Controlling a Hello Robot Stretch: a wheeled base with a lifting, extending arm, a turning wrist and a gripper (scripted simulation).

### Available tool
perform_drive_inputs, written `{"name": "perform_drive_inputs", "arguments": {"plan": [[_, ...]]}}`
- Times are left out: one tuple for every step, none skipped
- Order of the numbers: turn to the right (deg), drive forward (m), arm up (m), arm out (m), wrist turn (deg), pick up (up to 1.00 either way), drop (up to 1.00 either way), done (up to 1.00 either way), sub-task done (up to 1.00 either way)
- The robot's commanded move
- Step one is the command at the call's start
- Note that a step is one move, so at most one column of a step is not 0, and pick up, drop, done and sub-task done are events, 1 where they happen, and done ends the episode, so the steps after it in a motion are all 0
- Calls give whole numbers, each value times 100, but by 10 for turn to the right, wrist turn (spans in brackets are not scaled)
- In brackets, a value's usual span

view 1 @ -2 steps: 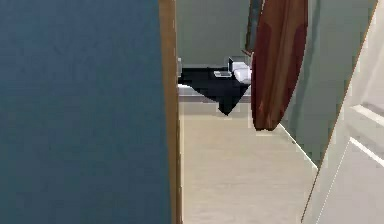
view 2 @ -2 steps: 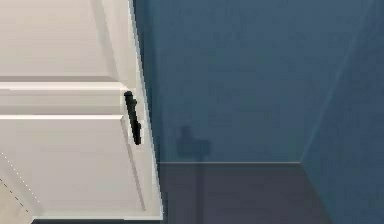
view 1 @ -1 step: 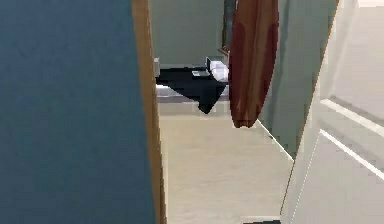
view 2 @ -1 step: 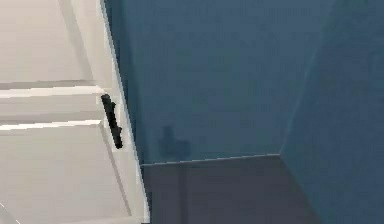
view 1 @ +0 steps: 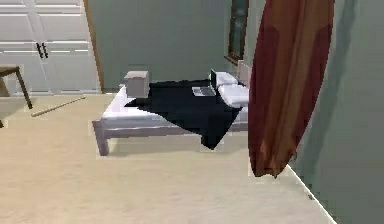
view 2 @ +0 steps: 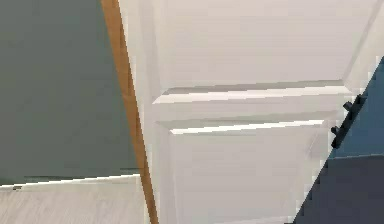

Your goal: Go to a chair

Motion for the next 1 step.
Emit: {"name": "perform_drive_inputs", "arguments": {"plan": [[0,35,0,0,0,0,0,0,0]]}}
